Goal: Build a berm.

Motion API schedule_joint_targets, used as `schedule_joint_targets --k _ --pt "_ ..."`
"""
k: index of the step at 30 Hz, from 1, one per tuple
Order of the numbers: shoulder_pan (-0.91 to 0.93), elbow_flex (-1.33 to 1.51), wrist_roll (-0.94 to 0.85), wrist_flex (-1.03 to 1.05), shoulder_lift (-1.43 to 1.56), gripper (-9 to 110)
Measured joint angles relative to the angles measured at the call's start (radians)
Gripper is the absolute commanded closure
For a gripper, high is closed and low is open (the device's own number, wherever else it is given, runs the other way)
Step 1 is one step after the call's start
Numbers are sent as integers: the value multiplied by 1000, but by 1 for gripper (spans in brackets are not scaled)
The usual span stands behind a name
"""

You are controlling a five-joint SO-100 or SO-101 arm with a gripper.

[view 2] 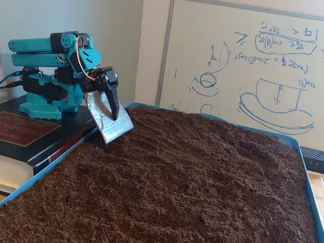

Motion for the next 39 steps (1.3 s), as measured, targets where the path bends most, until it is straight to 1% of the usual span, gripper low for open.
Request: schedule_joint_targets --k 26,29,33,36,39 --pt "0 0 8 0 0 101" --pt "-25 -5 9 2 0 101" --pt "-77 -100 14 26 -32 101" --pt "-98 -233 23 81 -173 101" --pt "-114 -397 84 155 -345 101"
